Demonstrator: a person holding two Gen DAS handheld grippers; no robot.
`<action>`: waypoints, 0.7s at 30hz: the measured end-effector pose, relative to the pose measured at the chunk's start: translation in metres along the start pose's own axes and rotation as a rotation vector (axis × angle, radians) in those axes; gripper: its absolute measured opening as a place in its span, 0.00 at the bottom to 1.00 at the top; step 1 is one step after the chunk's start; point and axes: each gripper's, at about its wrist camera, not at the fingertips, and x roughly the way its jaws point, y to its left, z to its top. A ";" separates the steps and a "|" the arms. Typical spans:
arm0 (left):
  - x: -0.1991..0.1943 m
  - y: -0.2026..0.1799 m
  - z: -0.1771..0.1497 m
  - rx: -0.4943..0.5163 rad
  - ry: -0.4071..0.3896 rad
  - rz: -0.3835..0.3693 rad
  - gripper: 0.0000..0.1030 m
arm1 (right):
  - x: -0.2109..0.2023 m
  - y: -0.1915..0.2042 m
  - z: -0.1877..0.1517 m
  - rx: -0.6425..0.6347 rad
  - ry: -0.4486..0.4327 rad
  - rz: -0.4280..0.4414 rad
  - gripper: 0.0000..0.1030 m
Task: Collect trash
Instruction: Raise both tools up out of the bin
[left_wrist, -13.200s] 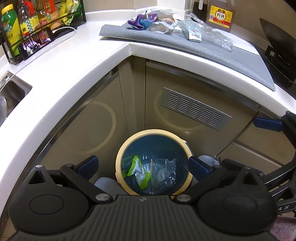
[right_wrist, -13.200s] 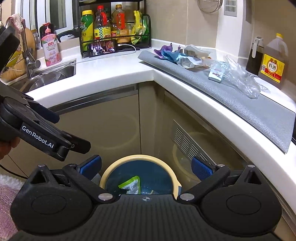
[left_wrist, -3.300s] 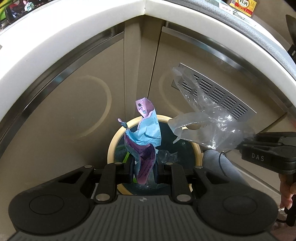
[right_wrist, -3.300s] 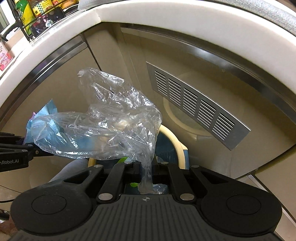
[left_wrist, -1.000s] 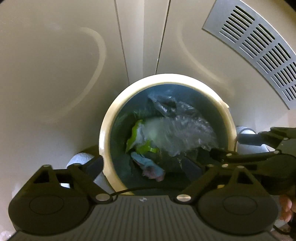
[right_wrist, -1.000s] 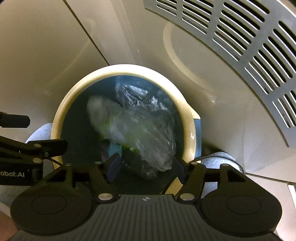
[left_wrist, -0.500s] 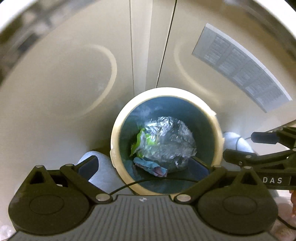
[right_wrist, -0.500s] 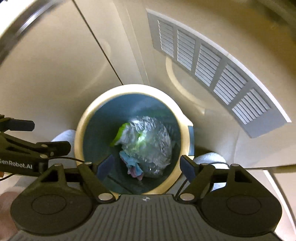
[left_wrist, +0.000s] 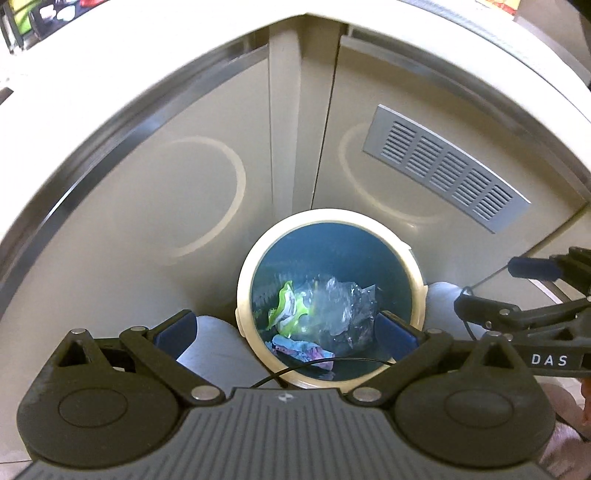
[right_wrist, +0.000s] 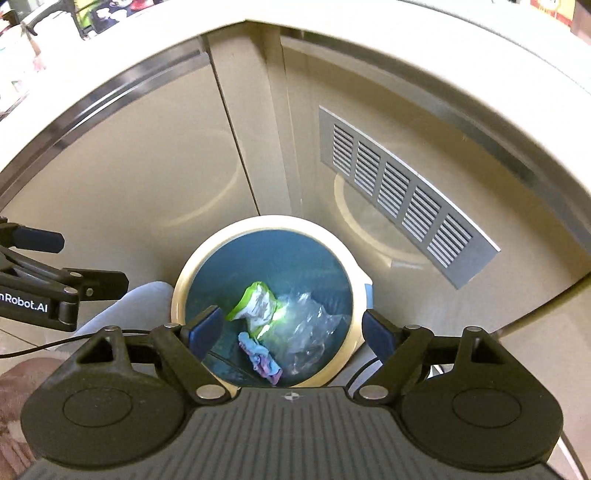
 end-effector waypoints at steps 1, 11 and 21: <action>-0.004 -0.001 -0.001 0.003 -0.008 0.002 1.00 | -0.001 0.001 -0.002 -0.011 -0.010 -0.005 0.82; -0.024 -0.009 -0.003 0.060 -0.074 0.023 1.00 | -0.007 0.004 -0.012 -0.071 -0.079 -0.033 0.85; -0.035 -0.009 -0.004 0.075 -0.115 0.046 1.00 | -0.010 0.003 -0.016 -0.055 -0.084 -0.035 0.85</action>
